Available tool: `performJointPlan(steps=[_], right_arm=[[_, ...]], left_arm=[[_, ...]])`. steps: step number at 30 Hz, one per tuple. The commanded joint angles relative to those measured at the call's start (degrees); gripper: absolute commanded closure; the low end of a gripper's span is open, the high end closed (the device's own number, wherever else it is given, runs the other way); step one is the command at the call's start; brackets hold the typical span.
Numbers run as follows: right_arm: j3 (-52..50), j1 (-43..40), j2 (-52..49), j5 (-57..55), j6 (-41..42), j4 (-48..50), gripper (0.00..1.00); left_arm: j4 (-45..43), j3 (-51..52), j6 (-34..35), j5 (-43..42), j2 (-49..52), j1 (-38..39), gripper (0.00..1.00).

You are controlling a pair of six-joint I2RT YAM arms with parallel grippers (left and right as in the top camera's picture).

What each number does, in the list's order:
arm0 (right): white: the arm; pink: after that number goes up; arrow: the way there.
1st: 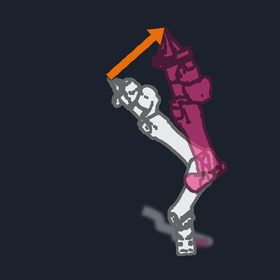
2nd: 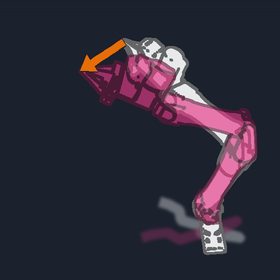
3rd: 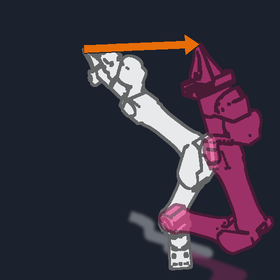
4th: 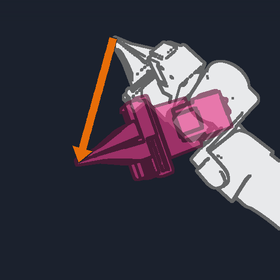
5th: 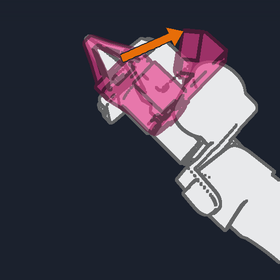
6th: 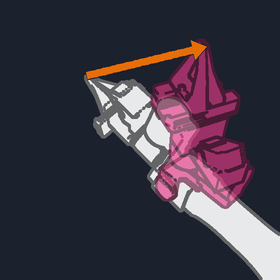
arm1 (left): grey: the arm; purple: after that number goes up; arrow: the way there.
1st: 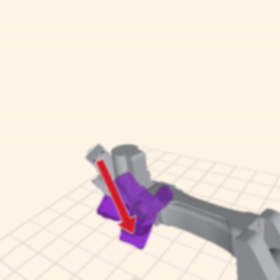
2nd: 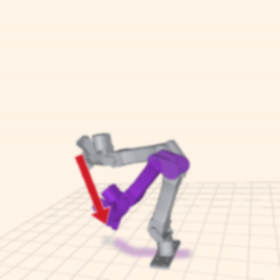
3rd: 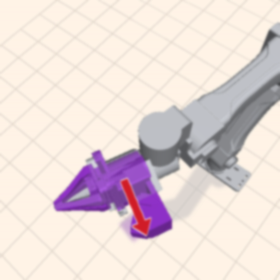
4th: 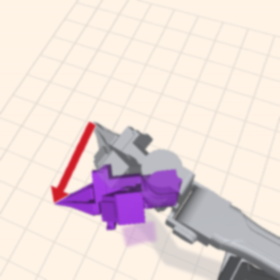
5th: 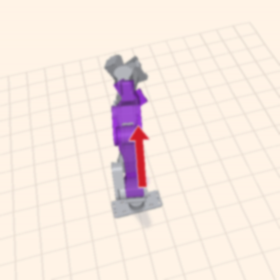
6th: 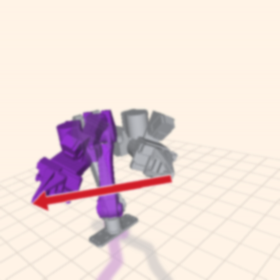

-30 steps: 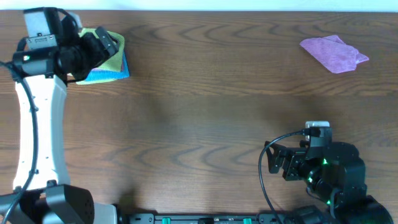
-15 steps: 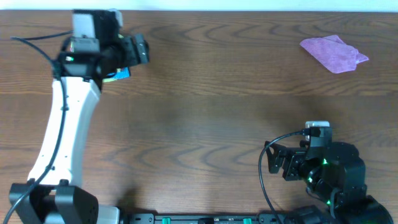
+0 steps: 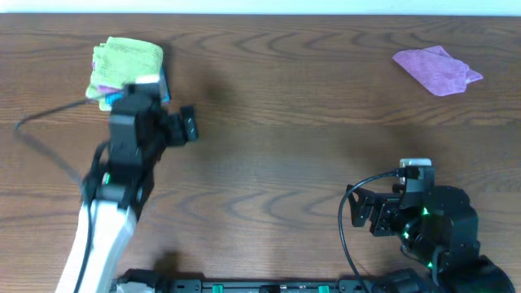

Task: Fold the cloth

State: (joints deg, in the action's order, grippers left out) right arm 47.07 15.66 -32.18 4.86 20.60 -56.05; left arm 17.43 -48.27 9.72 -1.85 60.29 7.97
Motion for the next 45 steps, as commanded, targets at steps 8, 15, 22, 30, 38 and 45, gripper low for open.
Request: performJointPlan(steps=[8, 15, 22, 30, 38, 45], right_arm=[[-0.37, -0.48, 0.13, -0.57, 0.79, -0.13, 0.01], [-0.37, -0.48, 0.15, -0.57, 0.79, -0.15, 0.01], [-0.37, -0.48, 0.13, -0.57, 0.79, -0.15, 0.01], [-0.37, -0.48, 0.15, -0.57, 0.81, -0.13, 0.01], [-0.37, -0.48, 0.15, -0.57, 0.79, -0.15, 0.01], [-0.37, -0.48, 0.13, -0.57, 0.79, -0.13, 0.01]], left_arm=[[1.14, 21.09, -4.92, 4.02, -28.65, -8.33, 0.05], [7.37, 31.41, -6.12, 3.3, -45.94, -10.1, 0.05], [13.66, 35.43, -6.05, 3.3, -54.95, -10.29, 0.05], [17.94, 39.5, -6.78, 3.32, -60.08, -10.29, 0.05], [19.08, 39.45, -15.23, 1.05, -60.11, -10.29, 0.05], [23.98, 39.12, -16.35, 0.76, -60.11, -10.16, 0.05]])
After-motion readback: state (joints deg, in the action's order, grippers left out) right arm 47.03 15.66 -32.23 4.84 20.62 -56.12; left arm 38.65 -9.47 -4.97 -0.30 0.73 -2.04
